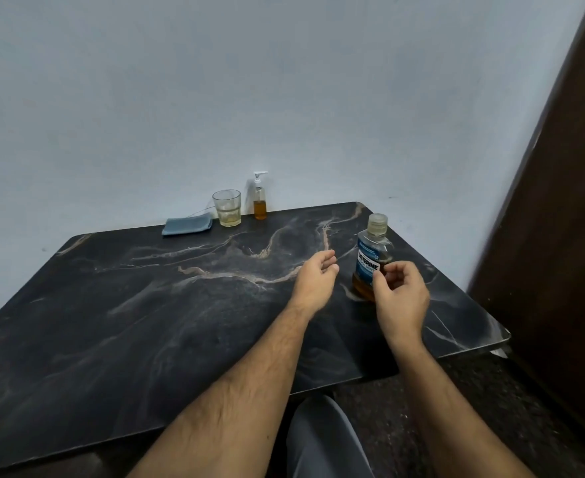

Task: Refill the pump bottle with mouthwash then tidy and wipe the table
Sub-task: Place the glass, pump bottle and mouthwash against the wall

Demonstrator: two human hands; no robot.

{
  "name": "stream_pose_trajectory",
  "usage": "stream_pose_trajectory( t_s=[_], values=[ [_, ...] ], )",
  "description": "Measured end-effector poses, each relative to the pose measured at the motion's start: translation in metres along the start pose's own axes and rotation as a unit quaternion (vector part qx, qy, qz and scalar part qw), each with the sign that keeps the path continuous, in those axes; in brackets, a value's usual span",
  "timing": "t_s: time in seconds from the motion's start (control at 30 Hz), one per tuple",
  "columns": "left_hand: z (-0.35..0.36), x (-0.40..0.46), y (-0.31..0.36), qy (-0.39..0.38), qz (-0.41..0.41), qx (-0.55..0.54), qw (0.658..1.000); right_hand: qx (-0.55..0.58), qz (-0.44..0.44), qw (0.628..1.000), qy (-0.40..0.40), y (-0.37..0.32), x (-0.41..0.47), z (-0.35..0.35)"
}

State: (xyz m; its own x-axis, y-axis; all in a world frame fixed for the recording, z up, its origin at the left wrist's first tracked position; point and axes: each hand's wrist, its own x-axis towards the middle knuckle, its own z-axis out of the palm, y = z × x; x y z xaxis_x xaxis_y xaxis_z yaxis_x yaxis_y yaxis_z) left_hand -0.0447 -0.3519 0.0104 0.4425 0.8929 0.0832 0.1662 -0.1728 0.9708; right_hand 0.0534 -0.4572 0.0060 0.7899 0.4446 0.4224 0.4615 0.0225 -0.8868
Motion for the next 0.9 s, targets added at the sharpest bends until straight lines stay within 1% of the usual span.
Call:
stream_pose_trajectory(
  t_s=[0.17, 0.3, 0.4, 0.5, 0.6, 0.7, 0.9],
  values=[
    [0.015, 0.010, 0.010, -0.038, -0.022, 0.001, 0.999, -0.052, 0.030, 0.998, -0.012, 0.012, 0.017, -0.001],
    [0.023, 0.019, 0.016, -0.045, -0.040, -0.017, 0.998, -0.084, 0.049, 0.993, -0.066, 0.020, 0.029, -0.001],
    [0.029, 0.022, 0.019, -0.054, -0.030, -0.010, 0.998, -0.108, 0.058, 0.986, -0.110, 0.021, 0.035, 0.000],
    [0.036, 0.023, 0.018, -0.063, -0.018, -0.002, 0.998, -0.122, 0.059, 0.982, -0.130, 0.018, 0.037, 0.001],
    [0.037, 0.022, 0.014, -0.069, -0.009, 0.006, 0.998, -0.100, 0.066, 0.983, -0.141, 0.017, 0.040, 0.000],
    [0.031, 0.021, 0.010, -0.056, 0.008, 0.016, 0.998, -0.059, 0.066, 0.986, -0.143, 0.021, 0.044, 0.000],
    [0.008, 0.026, -0.001, 0.013, 0.037, 0.032, 0.999, 0.012, 0.055, 0.981, -0.188, 0.017, 0.049, 0.013]
  ],
)
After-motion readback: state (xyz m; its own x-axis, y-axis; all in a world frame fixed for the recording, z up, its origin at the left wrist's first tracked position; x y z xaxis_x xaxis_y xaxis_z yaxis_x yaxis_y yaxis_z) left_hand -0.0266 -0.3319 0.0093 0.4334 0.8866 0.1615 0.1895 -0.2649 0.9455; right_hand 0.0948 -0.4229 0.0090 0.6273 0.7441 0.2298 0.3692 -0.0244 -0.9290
